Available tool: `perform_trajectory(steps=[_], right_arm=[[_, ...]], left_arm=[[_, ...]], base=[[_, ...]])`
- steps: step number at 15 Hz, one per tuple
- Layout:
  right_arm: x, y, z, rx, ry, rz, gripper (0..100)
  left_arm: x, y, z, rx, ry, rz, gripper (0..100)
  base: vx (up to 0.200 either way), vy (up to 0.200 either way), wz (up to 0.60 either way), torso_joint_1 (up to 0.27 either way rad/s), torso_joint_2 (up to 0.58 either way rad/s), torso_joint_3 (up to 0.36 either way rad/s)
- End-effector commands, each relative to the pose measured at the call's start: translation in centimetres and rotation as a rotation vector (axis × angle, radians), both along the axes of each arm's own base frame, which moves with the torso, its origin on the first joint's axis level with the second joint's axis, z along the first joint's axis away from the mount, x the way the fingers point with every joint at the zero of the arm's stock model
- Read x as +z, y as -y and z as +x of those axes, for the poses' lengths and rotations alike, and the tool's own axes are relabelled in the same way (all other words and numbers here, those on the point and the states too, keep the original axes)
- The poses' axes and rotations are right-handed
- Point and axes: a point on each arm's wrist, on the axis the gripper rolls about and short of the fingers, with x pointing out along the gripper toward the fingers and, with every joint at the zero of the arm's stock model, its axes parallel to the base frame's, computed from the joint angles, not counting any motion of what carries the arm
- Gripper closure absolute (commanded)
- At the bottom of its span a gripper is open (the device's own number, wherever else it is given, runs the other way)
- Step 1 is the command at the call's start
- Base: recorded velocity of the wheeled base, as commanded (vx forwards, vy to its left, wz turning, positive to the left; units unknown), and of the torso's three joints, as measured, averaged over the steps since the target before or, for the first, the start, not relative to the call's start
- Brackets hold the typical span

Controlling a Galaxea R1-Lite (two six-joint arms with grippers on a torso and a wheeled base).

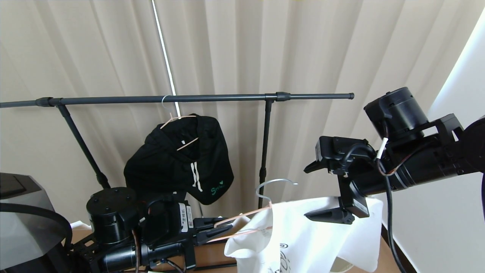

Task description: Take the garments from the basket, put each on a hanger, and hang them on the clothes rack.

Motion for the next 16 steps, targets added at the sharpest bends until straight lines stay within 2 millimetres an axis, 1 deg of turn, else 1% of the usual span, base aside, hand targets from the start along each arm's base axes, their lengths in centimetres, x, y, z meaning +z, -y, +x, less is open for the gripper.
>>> perform_trajectory(steps=[1,9,10,16], right_arm=[[-0.32,-0.15,0.27,0.000,-0.007,-0.005,0],[-0.25,-0.25,0.37,0.003,-0.004,-0.001,0],[-0.33,-0.30,0.36,0.005,-0.006,-0.003,100],[-0.57,-0.25,0.26,0.009,-0.014,-0.007,100]], left_arm=[[-0.03,-0.03,-0.04,-0.001,-0.001,0.001,100],[-0.12,-0.05,-0.17,-0.001,-0.006,0.004,100],[-0.08,-0.04,-0.14,-0.001,-0.003,0.002,100],[-0.29,-0.06,0.08,0.005,-0.012,0.005,100]], base=[[0.000,0.000,0.00,0.000,0.00,0.000],[0.000,0.000,0.00,0.000,0.00,0.000],[0.000,0.000,0.00,0.000,0.00,0.000],[0.000,0.000,0.00,0.000,0.00,0.000]])
